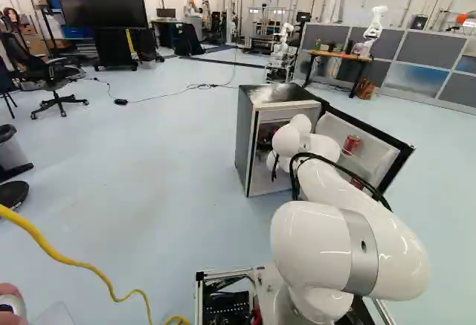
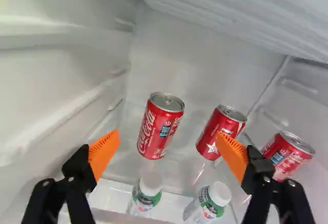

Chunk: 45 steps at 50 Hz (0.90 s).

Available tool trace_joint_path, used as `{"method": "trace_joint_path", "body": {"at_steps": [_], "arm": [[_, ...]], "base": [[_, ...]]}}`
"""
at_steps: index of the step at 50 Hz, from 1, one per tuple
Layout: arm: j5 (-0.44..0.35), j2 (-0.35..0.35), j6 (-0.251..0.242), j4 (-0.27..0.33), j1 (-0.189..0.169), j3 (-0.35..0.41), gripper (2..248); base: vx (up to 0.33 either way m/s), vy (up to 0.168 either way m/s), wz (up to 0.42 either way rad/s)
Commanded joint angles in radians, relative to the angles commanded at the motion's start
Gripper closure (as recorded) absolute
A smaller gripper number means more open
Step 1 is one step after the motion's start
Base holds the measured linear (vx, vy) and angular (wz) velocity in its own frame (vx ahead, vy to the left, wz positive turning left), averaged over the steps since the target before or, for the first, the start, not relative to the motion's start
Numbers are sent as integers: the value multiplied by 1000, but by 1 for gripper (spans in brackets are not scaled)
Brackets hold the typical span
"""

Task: Grab a drink from the fridge

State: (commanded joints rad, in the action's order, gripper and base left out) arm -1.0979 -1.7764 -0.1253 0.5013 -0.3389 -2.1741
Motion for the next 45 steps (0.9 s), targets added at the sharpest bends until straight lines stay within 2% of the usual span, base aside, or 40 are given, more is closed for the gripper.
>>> {"method": "trace_joint_path", "body": {"at_steps": [20, 38, 39, 43, 44, 45], "arm": [[0, 55, 0, 0, 1, 53, 3], [0, 63, 0, 0, 1, 61, 3], [0, 63, 0, 0, 1, 61, 26], [0, 63, 0, 0, 1, 61, 26], [0, 63, 0, 0, 1, 61, 64], [0, 63, 0, 0, 1, 61, 64]], "base": [[0, 0, 0], [0, 0, 0], [0, 0, 0], [0, 0, 0], [0, 0, 0], [0, 0, 0]]}}
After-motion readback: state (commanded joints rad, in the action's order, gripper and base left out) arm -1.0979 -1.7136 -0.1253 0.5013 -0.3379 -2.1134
